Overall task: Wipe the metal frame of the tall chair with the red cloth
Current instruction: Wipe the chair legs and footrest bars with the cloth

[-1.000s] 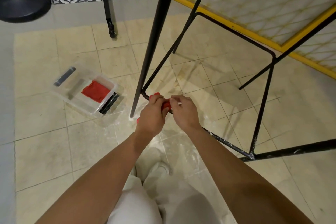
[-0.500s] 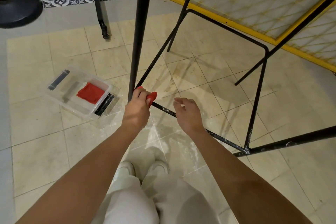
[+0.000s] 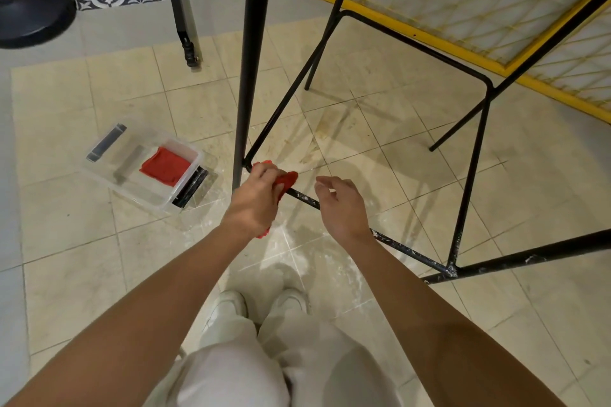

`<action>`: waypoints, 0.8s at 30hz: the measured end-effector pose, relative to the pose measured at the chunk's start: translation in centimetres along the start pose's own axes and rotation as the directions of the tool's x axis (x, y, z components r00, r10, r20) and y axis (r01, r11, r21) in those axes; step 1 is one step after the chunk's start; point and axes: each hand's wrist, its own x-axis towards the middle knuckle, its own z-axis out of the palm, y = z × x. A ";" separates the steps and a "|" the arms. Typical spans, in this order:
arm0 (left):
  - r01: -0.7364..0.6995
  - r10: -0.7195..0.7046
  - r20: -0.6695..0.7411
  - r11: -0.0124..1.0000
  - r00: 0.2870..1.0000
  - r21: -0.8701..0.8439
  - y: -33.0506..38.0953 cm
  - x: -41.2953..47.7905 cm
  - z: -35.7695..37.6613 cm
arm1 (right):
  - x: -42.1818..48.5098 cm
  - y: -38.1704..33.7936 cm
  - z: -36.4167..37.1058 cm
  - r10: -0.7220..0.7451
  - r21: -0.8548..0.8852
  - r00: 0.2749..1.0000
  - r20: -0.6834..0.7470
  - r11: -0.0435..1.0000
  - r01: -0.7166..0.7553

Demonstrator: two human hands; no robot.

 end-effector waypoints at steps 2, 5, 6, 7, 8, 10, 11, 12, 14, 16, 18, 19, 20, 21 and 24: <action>0.021 -0.022 -0.031 1.000 0.999 -0.020 -0.7 0.4 -0.6 | 0.0 0.0 0.1 -0.001 0.003 1.000 0.003 1.000 0.001; 0.071 -0.074 -0.062 0.996 0.995 -0.055 -0.5 0.5 -0.4 | 0.0 -0.1 0.3 -0.003 -0.014 1.000 0.012 1.000 0.003; 0.094 -0.098 -0.077 0.994 0.992 -0.063 -0.4 0.4 0.1 | -0.1 -0.1 0.4 -0.004 -0.027 1.000 0.014 1.000 0.004; 0.106 -0.113 -0.098 0.991 0.989 -0.077 -0.1 0.3 0.5 | -0.1 0.0 0.4 -0.009 -0.047 1.000 0.014 0.999 0.010; 0.115 -0.125 -0.109 0.989 0.986 -0.091 0.2 0.2 0.8 | -0.1 0.1 0.3 -0.018 -0.067 1.000 0.012 0.998 0.019; 0.139 -0.151 -0.107 0.984 0.983 -0.114 1.0 0.0 1.3 | -0.1 0.3 0.0 -0.026 -0.089 1.000 0.003 0.996 0.027; 0.129 -0.138 -0.075 0.985 0.988 -0.113 1.5 -0.3 1.5 | -0.1 0.4 -0.2 -0.023 -0.091 1.000 -0.001 0.996 0.022; 0.098 -0.105 -0.058 0.988 0.993 -0.119 2.1 -0.6 1.7 | -0.1 0.5 -0.4 -0.018 -0.091 1.000 -0.004 0.996 0.017; 0.002 -0.003 -0.010 0.994 1.000 -0.110 3.1 -1.2 2.4 | -0.2 0.7 -0.8 -0.015 -0.094 1.000 -0.014 0.995 0.013; -0.079 0.084 0.046 0.992 0.995 -0.094 3.7 -1.5 3.0 | -0.2 0.9 -1.1 -0.015 -0.087 1.000 -0.022 0.996 0.013; -0.109 0.116 0.093 0.991 0.989 -0.079 3.9 -1.4 3.1 | -0.3 1.2 -1.4 -0.012 -0.080 0.999 -0.031 0.997 0.009; -0.118 0.126 0.112 0.991 0.986 -0.069 3.8 -1.3 3.0 | -0.3 1.3 -1.6 -0.010 -0.079 0.999 -0.035 0.997 0.007; -0.127 0.133 0.129 0.990 0.983 -0.056 3.7 -1.2 2.8 | -0.3 1.5 -1.8 -0.008 -0.081 0.999 -0.039 0.997 0.005; -0.121 0.126 0.147 0.992 0.981 -0.044 3.5 -1.1 2.5 | -0.4 1.7 -2.1 -0.006 -0.086 0.999 -0.042 0.996 0.003; -0.017 0.020 0.118 0.999 0.993 -0.028 2.7 -0.3 1.6 | -0.6 2.2 -3.2 0.003 -0.097 0.999 -0.043 0.995 -0.007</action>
